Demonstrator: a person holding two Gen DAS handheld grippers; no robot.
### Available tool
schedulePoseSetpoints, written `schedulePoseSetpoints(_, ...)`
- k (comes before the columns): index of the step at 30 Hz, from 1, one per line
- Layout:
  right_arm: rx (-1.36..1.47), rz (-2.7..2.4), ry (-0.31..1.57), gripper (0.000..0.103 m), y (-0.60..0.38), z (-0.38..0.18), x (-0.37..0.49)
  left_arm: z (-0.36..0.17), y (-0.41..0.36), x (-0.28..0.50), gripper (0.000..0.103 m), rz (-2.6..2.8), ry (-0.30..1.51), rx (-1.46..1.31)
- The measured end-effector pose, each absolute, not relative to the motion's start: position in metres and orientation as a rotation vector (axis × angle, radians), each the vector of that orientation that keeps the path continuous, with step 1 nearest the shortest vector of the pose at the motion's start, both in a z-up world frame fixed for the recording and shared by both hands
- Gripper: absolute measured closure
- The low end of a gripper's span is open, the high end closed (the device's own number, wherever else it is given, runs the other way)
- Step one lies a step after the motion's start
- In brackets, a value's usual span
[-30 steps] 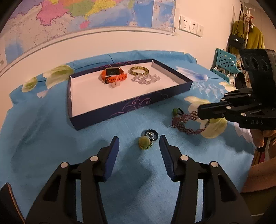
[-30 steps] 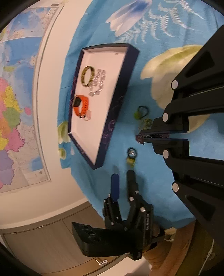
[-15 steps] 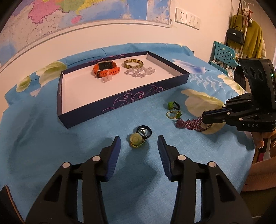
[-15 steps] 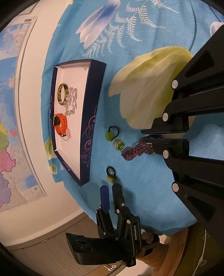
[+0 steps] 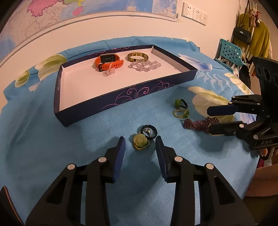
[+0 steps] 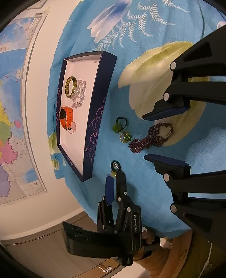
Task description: Organize jewelry
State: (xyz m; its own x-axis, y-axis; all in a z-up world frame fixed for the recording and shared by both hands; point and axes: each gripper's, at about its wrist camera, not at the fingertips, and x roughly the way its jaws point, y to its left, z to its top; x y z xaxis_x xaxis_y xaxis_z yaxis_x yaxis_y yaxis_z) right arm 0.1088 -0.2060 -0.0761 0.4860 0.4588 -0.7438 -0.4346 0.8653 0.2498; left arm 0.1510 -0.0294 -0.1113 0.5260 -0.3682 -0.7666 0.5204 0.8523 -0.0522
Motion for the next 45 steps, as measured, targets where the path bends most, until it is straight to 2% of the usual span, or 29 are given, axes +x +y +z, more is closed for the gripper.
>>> schedulePoseSetpoints(9, 0.035, 0.548, 0.913, 0.064, -0.204, -0.078, 0.11, -0.113, -0.026, 0.153, 0.086, -0.527, 0.879, 0.173)
schedulePoseSetpoints(29, -0.035, 0.542, 0.911, 0.064, -0.19, -0.08, 0.107, -0.109, -0.018, 0.135, 0.087, -0.526, 0.865, 0.168)
schedulePoseSetpoints(32, -0.073, 0.523, 0.904, 0.068, -0.185, -0.081, 0.108, -0.11, -0.019, 0.135, 0.087, -0.53, 0.864, 0.164)
schedulePoseSetpoints(36, -0.089, 0.508, 0.901, 0.082, -0.185, -0.082, 0.11, -0.11, -0.02, 0.134, 0.087, -0.532, 0.862, 0.155)
schedulePoseSetpoints(37, -0.087, 0.506, 0.902, 0.091, -0.185, -0.082, 0.111, -0.11, -0.02, 0.134, 0.087, -0.532, 0.862, 0.153)
schedulePoseSetpoints(40, -0.078, 0.514, 0.894, 0.098, -0.187, -0.081, 0.111, -0.111, -0.02, 0.134, 0.087, -0.533, 0.862, 0.145)
schedulePoseSetpoints(45, -0.025, 0.527, 0.884, 0.1, -0.192, -0.076, 0.112, -0.109, -0.02, 0.132, 0.087, -0.532, 0.853, 0.132)
